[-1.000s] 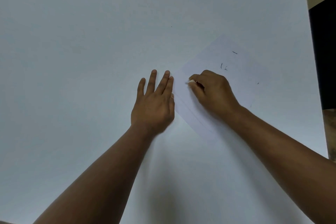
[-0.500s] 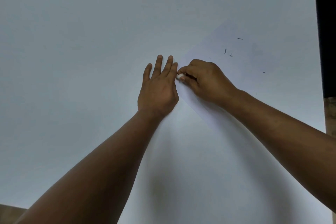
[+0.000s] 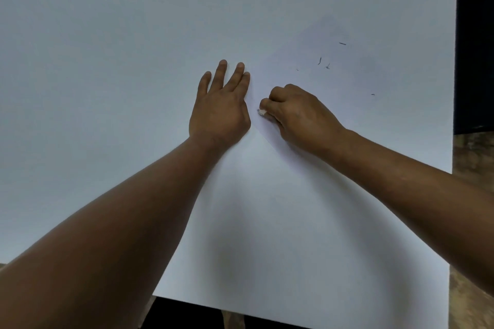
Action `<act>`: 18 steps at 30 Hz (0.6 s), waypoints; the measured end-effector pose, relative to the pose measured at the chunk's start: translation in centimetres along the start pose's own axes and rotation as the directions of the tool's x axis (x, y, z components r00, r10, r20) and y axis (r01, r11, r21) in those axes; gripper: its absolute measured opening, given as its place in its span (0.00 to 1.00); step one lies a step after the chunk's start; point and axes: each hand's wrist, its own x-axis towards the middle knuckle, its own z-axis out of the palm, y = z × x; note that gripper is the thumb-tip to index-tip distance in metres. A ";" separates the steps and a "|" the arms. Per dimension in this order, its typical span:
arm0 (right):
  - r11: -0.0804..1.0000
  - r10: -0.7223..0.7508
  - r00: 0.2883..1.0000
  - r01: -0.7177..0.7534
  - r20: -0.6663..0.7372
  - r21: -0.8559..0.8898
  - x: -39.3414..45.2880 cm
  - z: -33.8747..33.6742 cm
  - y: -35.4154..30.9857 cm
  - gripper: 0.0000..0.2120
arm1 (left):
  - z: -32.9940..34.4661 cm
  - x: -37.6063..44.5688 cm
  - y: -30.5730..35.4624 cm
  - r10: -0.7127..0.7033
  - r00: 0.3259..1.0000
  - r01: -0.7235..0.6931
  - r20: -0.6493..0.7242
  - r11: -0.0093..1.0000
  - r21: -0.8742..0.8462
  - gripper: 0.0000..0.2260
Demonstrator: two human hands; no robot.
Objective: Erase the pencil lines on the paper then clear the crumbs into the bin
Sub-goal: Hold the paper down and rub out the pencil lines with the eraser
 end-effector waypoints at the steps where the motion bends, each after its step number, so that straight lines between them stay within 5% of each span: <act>1: 1.000 0.002 1.000 -0.002 0.001 0.006 -0.5 0.0 -0.1 0.08 | -0.1 0.0 0.1 -0.004 1.000 0.004 -0.002 1.000 -0.003 0.26; 18: 0.937 0.099 0.990 -0.125 0.096 0.326 -6.7 -1.4 0.9 0.09 | -0.1 -0.3 0.2 0.003 1.000 -0.004 -0.017 1.000 -0.022 0.26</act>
